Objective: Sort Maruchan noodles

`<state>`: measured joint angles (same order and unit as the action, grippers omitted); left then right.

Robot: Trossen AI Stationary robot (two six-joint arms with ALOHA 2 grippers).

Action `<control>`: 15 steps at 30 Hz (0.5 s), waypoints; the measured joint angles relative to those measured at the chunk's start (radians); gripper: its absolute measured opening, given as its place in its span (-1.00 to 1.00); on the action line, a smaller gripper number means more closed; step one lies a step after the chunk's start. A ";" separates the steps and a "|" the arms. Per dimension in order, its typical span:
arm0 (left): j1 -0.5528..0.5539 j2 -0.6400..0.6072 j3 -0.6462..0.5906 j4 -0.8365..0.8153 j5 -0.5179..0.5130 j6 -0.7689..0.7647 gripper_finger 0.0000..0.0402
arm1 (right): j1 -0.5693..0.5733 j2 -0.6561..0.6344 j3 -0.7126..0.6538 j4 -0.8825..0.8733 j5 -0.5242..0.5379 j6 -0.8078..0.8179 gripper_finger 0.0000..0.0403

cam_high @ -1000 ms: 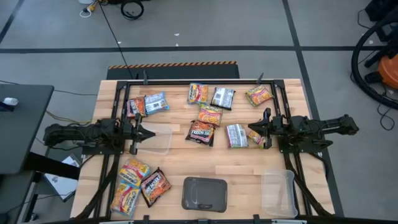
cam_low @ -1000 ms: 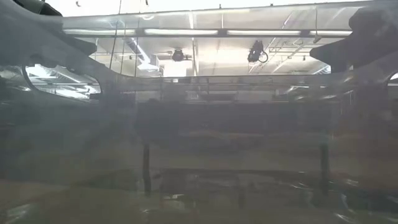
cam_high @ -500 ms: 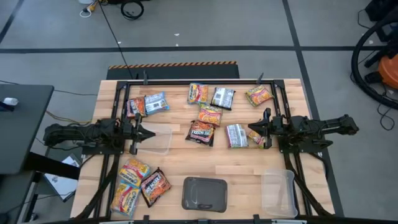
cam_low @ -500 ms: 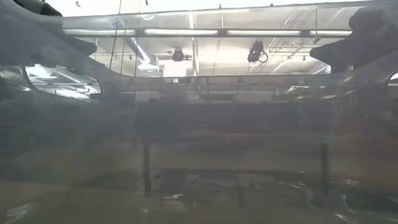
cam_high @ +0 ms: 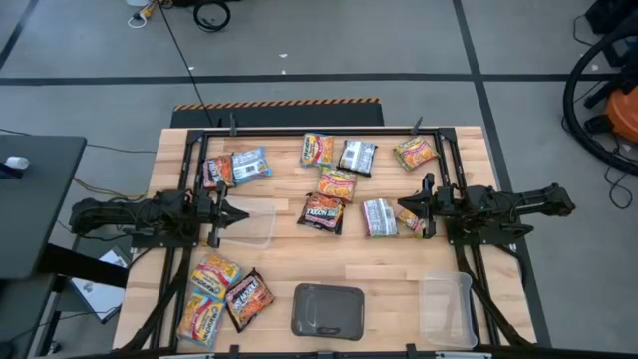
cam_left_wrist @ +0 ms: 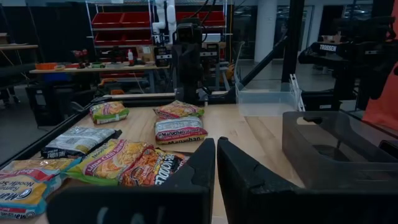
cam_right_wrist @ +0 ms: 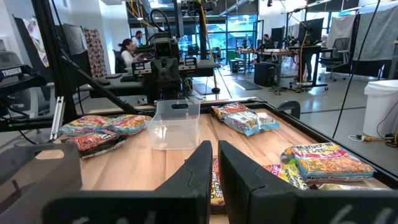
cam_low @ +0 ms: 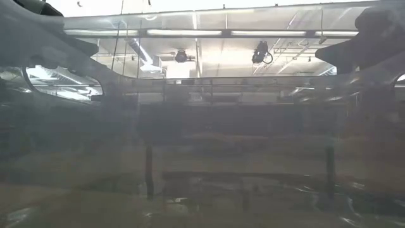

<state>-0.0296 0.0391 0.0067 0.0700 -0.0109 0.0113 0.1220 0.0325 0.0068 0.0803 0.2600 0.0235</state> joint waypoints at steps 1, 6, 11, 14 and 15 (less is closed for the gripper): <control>0.000 0.000 0.000 0.000 0.000 0.000 -0.88 | 0.000 0.000 0.000 0.000 0.000 0.000 -0.84; 0.000 0.000 0.000 0.000 0.000 0.000 -0.88 | 0.000 0.000 0.000 0.000 0.000 0.000 -0.84; 0.000 0.000 0.000 0.000 0.000 0.000 -0.88 | -0.009 0.000 0.000 0.016 0.074 -0.158 -0.84; 0.000 0.000 0.000 0.000 0.000 0.000 -0.88 | -0.009 0.000 0.000 0.016 0.085 -0.186 -0.84; 0.000 0.000 0.000 0.000 0.000 0.000 -0.88 | -0.009 0.000 0.000 0.018 0.093 -0.192 -0.84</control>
<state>-0.0292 0.0391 0.0063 0.0700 -0.0109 0.0113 0.1130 0.0326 0.0068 0.0985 0.3527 -0.1682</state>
